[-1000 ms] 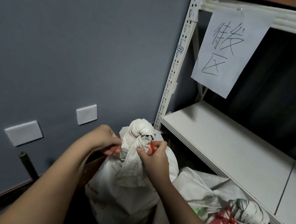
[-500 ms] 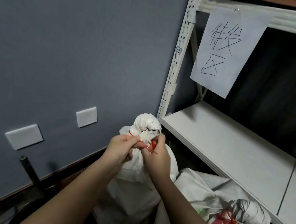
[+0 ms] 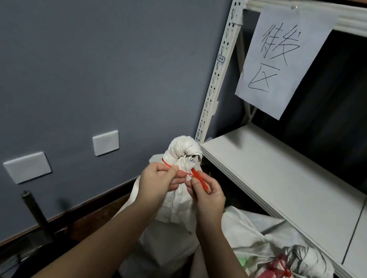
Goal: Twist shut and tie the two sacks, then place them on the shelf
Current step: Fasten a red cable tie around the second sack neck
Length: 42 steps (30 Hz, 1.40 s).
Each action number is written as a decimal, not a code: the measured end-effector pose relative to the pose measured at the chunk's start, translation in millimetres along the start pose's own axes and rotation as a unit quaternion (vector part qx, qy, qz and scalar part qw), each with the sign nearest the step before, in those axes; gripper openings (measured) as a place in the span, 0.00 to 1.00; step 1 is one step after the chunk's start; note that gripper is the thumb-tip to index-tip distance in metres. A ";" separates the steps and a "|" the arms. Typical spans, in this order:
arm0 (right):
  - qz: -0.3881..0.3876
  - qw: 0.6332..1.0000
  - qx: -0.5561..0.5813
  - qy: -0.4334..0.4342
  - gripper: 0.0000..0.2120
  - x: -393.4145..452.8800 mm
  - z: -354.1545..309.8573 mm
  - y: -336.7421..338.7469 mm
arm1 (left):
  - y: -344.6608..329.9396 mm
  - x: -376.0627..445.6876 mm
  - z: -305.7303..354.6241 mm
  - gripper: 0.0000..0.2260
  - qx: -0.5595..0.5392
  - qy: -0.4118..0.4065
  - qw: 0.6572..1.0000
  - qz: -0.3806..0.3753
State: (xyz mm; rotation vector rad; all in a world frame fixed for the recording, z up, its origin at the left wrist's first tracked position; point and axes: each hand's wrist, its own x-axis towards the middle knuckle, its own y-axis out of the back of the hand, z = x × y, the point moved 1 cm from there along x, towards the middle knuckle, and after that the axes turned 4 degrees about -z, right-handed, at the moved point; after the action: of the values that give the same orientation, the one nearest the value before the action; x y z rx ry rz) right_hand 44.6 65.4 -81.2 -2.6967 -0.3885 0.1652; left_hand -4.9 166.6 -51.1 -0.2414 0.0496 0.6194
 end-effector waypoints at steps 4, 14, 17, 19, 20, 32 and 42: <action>0.017 0.999 0.014 0.033 0.07 -6.5 1.8 0.1 | -5.0 -0.5 -2.5 0.11 0.017 -0.010 1.000 -0.008; 0.029 0.998 0.027 0.038 0.07 -7.8 1.1 -1.0 | -4.1 3.6 -5.3 0.08 0.059 -0.027 0.998 0.000; 0.027 0.999 0.016 0.043 0.08 -8.4 -0.5 -2.3 | -2.3 4.9 -7.8 0.10 0.060 -0.025 0.998 0.007; 0.026 0.998 0.013 0.047 0.08 -9.2 -1.5 -3.2 | -2.3 3.4 -8.6 0.09 0.060 -0.030 0.998 0.012; 0.027 0.998 0.009 0.049 0.08 -9.7 -1.4 -3.4 | -2.5 2.6 -8.5 0.09 0.057 -0.032 0.998 0.013; 0.044 0.997 0.004 0.061 0.09 -11.6 0.4 -4.8 | -6.6 -1.1 -8.2 0.06 0.033 -0.039 0.998 0.024; 0.051 0.996 -0.005 0.078 0.08 -10.7 1.8 -4.9 | -8.5 -5.0 -5.5 0.06 0.030 -0.054 0.998 0.031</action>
State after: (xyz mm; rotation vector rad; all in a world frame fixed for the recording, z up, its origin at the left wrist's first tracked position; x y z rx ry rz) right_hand 32.8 67.3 -80.2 -2.7183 -0.2049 -0.0183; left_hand -3.9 155.8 -54.1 -0.1493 -0.0287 0.6903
